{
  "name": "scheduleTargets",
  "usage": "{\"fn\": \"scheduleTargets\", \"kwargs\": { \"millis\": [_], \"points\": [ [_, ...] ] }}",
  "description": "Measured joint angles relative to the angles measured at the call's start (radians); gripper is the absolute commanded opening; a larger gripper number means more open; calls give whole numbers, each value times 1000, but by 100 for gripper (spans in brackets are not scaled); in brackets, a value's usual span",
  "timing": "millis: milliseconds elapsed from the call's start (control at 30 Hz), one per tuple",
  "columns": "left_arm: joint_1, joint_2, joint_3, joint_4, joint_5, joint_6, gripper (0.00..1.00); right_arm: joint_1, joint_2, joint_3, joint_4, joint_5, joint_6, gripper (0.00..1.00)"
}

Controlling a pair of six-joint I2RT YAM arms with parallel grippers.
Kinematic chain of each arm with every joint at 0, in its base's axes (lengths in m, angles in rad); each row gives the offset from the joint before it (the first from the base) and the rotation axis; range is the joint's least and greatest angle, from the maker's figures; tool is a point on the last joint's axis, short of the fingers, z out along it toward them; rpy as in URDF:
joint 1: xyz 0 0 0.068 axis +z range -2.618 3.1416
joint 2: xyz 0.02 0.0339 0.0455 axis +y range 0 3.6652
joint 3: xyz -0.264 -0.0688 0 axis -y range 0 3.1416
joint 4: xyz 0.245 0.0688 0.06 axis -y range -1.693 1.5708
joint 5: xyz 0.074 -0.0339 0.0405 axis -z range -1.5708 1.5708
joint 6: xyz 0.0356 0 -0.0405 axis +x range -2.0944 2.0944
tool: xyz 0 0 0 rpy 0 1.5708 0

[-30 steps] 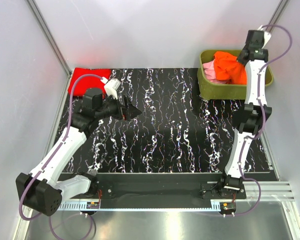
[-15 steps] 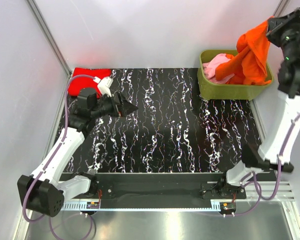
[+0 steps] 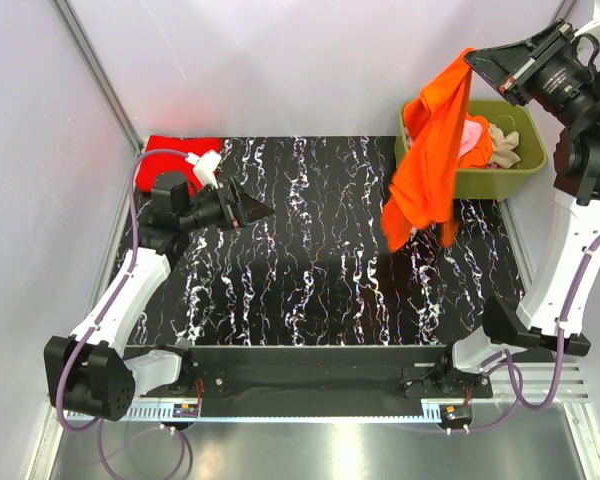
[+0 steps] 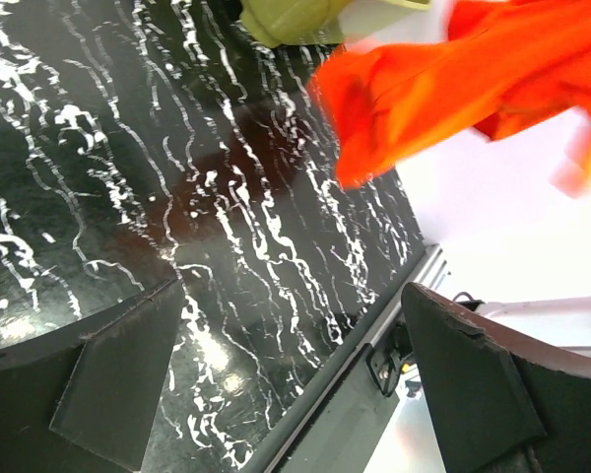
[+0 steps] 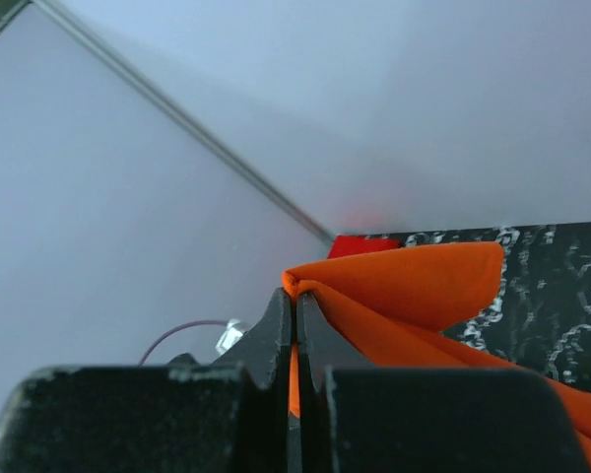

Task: Fold and stack the t-shirts
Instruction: Move the tshirt to the center of the board

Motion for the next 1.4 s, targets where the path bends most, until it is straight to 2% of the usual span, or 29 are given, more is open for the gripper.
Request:
{"fn": "scheduleTargets", "kwargs": {
  "millis": [133,200,300,467,533,633,700,733,767,900,1000,1100,1233,1333,1400],
  "points": [
    [0,-1,2,11,16,-5,99,8,1,-5,42,-89,83,0],
    [0,-5,2,7,17,-5,99,27,-31,-66,80,-106,96,0],
    [0,-21,2,-16,15,-1,99,86,-151,-308,116,-99,83,0],
    [-2,-56,-1,-76,16,25,99,288,-359,-902,210,55,51,0],
    [-14,-61,-2,-103,10,53,99,399,-375,-1105,264,126,56,0],
    [-41,-51,1,-173,-3,102,99,570,-285,-1288,287,233,62,0],
    [-53,-33,6,-225,-16,134,99,658,-216,-1332,290,291,62,8],
    [-56,-27,6,-249,-29,146,99,691,-192,-1342,290,310,61,25],
    [-56,-26,6,-280,-55,159,99,713,-176,-1344,289,327,61,34],
    [-56,-60,-21,-336,-134,179,99,726,-171,-1287,225,431,14,52],
    [-99,-97,-65,-359,-195,195,99,719,-201,-1247,159,555,13,56],
    [-172,-99,-85,-375,-240,200,96,696,-313,-1287,96,662,67,55],
    [-240,-69,-124,-343,-254,188,92,678,-515,-1451,58,741,191,53],
    [-283,-2,-134,-313,-258,174,92,678,-571,-1563,31,768,291,53],
    [-314,56,-135,-285,-258,163,96,678,-565,-1636,12,781,370,54]
  ]
}}
